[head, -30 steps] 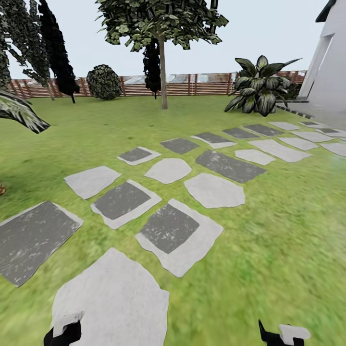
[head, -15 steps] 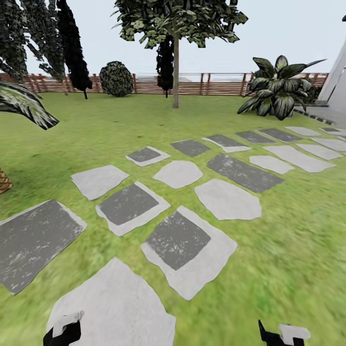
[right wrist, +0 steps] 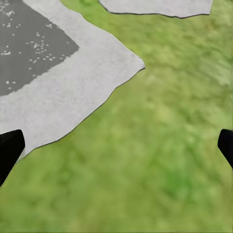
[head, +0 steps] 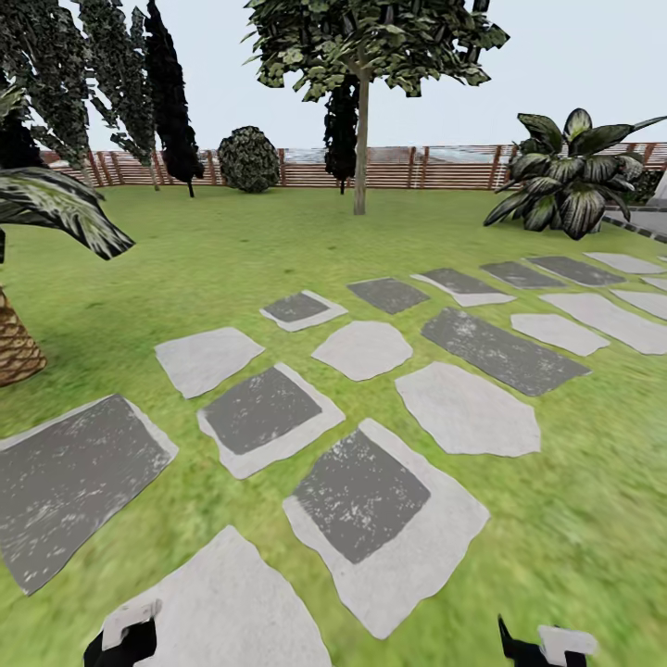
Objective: In the garden, pick up the pesticide atomizer on the floor and spray pesticide onto both trees until each tree trunk is fully covered.
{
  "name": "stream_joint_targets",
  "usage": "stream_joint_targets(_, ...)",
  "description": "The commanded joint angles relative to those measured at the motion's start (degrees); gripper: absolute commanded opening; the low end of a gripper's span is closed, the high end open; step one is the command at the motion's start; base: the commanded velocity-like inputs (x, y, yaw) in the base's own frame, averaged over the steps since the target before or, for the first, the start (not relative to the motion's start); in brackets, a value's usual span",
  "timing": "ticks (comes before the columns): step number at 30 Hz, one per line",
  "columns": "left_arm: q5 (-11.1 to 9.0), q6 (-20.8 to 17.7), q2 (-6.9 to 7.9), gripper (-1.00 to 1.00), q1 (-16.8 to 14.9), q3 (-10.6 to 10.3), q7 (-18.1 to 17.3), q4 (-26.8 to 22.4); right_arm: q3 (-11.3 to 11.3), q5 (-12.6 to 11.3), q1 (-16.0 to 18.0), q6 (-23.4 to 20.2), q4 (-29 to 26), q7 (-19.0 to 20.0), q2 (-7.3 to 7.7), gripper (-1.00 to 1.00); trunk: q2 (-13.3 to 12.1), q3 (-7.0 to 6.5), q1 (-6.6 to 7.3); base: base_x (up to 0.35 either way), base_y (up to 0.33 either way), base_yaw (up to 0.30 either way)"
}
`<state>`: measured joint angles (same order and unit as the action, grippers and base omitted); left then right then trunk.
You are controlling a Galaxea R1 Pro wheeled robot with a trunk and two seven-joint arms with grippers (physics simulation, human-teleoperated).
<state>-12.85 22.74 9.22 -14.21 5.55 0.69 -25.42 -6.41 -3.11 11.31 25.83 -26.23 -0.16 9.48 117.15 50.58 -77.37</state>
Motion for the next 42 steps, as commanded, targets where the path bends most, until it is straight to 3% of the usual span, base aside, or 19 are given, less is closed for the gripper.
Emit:
stream_joint_targets(1,-0.2,0.1,0.01,-1.00,0.0,-0.1,0.1,0.0,0.1,-0.3,0.0,0.2,0.0,0.0,0.01,1.00,0.0,0.05,-0.03,0.337,0.000,0.004)
stream_joint_targets(42,-0.4,0.2,0.01,-1.00,0.0,0.1,0.2,0.0,0.1,-0.3,0.0,0.2,0.0,0.1,0.00,1.00,0.0,0.05,-0.03,0.338,0.000,0.000)
